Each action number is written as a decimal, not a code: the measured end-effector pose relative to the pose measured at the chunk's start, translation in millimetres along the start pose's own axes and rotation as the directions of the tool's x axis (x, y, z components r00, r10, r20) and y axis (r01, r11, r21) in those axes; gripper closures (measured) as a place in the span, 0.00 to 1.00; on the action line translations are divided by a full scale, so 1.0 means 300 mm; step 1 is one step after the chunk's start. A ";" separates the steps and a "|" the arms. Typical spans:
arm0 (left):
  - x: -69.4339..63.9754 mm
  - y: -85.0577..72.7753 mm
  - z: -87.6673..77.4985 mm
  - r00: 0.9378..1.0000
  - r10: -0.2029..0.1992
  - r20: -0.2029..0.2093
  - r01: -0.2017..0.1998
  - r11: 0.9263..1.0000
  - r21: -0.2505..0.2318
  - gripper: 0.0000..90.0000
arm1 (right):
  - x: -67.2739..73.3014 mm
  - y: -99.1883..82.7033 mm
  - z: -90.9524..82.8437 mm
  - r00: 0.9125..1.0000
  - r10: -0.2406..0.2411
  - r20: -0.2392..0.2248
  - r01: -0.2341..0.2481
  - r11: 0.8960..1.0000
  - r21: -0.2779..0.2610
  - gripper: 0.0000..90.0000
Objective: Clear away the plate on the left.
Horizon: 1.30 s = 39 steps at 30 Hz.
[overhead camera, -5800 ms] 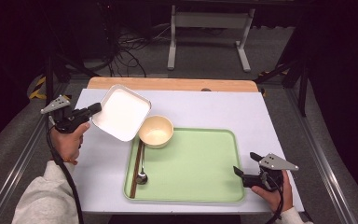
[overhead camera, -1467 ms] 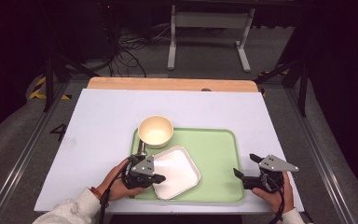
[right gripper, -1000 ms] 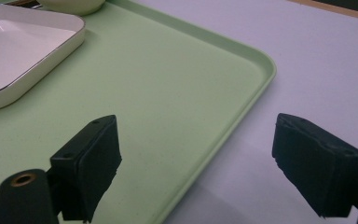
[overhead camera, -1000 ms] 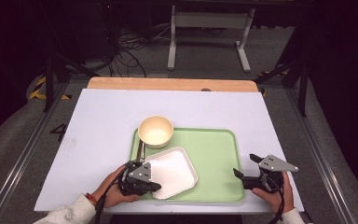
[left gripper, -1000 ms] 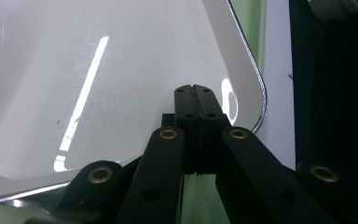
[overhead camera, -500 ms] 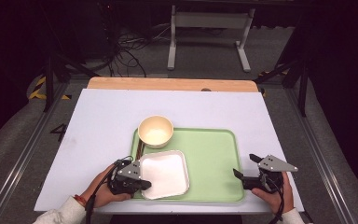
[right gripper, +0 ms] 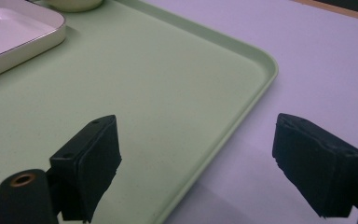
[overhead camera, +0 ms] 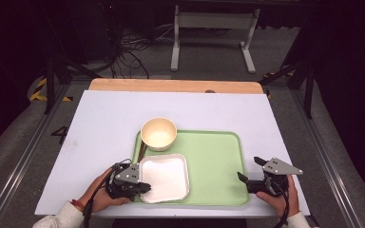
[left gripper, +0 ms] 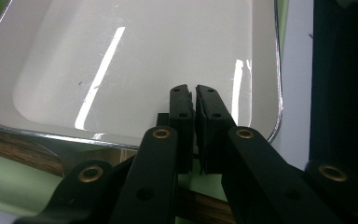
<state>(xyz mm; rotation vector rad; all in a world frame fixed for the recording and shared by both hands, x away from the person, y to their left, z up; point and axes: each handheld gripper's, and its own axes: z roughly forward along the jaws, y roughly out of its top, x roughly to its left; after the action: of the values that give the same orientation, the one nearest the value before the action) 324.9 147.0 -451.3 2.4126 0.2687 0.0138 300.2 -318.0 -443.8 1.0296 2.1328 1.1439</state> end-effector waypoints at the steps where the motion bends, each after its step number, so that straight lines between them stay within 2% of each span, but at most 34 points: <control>1: 0.002 0.000 0.000 1.000 0.004 -0.005 -0.004 1.000 -0.003 0.94 | 0.000 0.000 0.000 1.000 -0.001 0.000 0.001 1.000 -0.001 0.17; 21: -0.005 0.006 0.002 0.999 0.029 -0.025 -0.029 1.000 -0.012 0.94 | 0.012 0.004 0.002 1.000 -0.022 -0.004 0.022 1.000 0.004 0.17; 30: -0.004 0.007 0.000 0.999 0.024 -0.028 -0.025 0.999 -0.024 0.94 | 0.027 0.010 0.003 0.999 -0.041 -0.012 0.041 0.999 0.004 0.17; 33: -0.006 0.010 0.000 0.999 0.026 -0.033 -0.027 0.999 -0.029 0.94 | 0.034 0.015 0.001 0.999 -0.051 -0.011 0.051 0.999 0.002 0.17; 39: -0.004 0.011 -0.012 0.997 0.033 -0.070 -0.036 0.998 -0.044 0.91 | 0.049 0.020 0.003 0.996 -0.085 -0.005 0.085 0.996 0.008 0.17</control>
<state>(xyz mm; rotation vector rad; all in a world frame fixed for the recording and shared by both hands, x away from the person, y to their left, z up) 323.9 146.8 -446.4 2.3748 0.2559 0.1174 294.5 -303.5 -440.2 0.9316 2.1657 1.0992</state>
